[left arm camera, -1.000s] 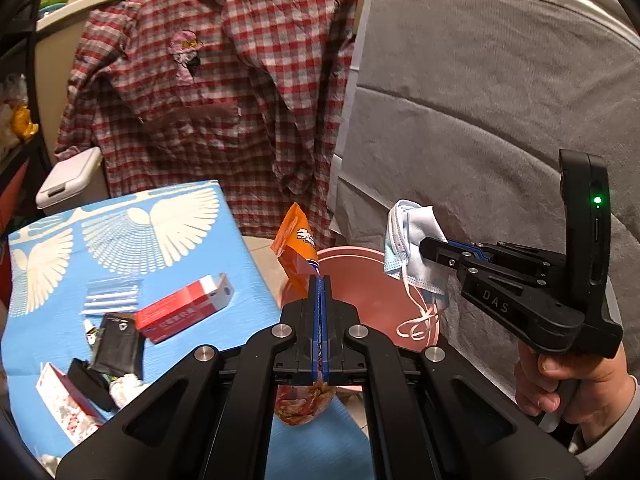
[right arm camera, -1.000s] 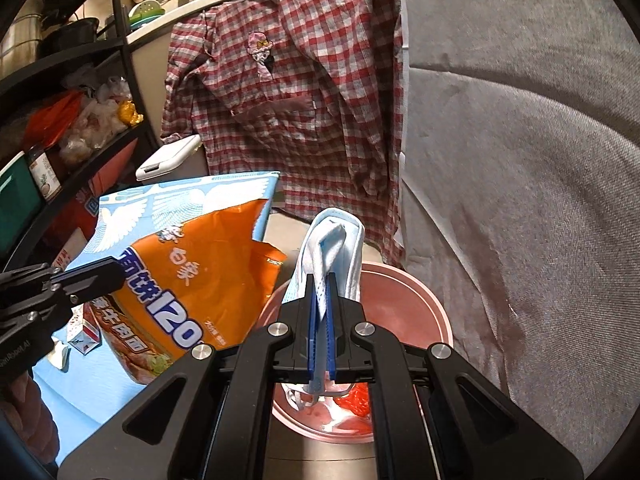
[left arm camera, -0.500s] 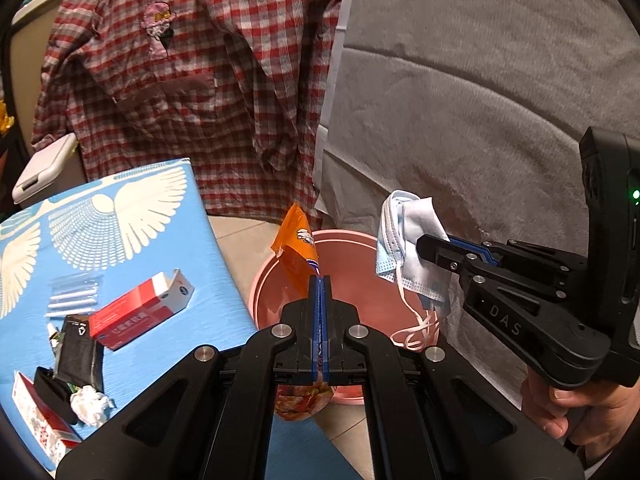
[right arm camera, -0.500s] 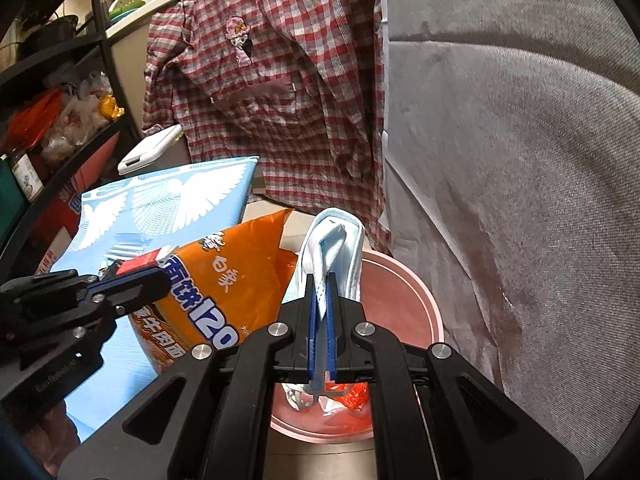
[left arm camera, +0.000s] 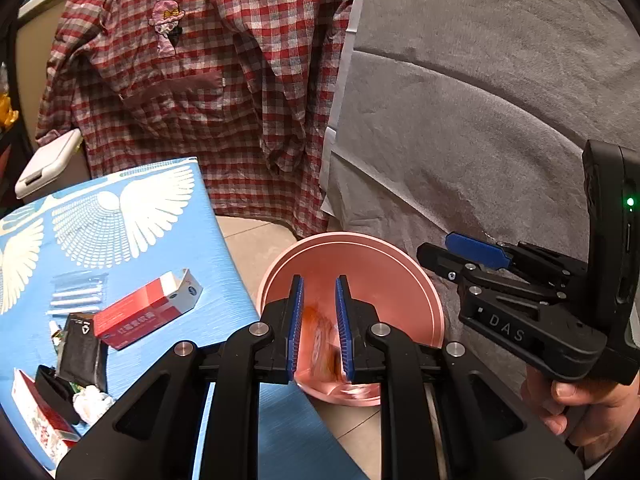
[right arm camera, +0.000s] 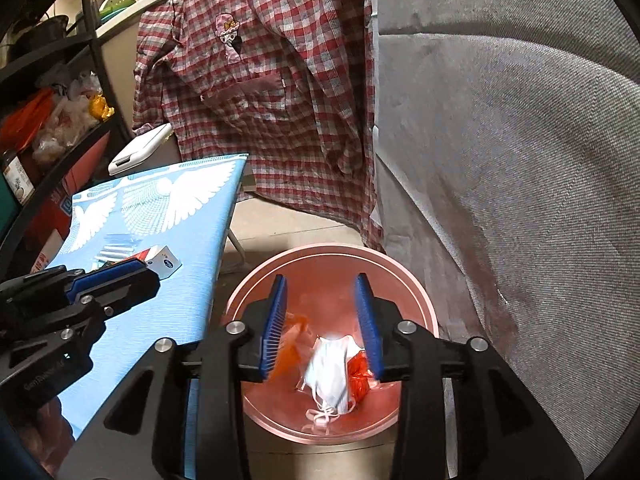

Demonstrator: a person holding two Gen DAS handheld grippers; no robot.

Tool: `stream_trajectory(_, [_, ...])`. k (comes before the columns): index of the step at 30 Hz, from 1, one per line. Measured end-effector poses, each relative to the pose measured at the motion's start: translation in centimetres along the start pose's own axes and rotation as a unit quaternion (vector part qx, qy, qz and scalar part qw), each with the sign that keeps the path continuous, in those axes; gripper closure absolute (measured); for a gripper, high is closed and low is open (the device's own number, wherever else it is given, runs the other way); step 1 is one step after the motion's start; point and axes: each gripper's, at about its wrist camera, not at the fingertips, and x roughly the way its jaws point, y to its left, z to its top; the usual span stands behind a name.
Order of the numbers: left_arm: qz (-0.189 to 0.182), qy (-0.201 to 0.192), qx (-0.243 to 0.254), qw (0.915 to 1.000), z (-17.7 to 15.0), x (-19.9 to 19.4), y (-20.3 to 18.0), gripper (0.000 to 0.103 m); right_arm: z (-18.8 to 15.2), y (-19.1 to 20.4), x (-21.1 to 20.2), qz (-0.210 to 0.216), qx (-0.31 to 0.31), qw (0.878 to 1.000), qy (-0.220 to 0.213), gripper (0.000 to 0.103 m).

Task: Collect trash
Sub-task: 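Open both tools over the pink bucket to drop the mask and orange bag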

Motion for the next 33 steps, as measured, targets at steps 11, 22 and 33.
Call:
stream_trajectory(11, [0.011,-0.013,-0.003,0.9999,-0.4,-2.4,1.3,0.086,-0.3,0.4,-0.8,-0.001,-0.009,1.0,-0.005,0.066])
stream_trajectory(22, [0.034,-0.028,-0.015,0.9989,-1.6,-6.5,4.2,0.086,-0.1,2.0,-2.8,0.008,-0.02,1.0,-0.019,0.066])
stream_trajectory(33, [0.065,-0.057,-0.039,0.9955,-3.4,-13.0,9.5,0.087,-0.3,6.6,-5.2,0.043,-0.044,0.997,-0.041,0.066])
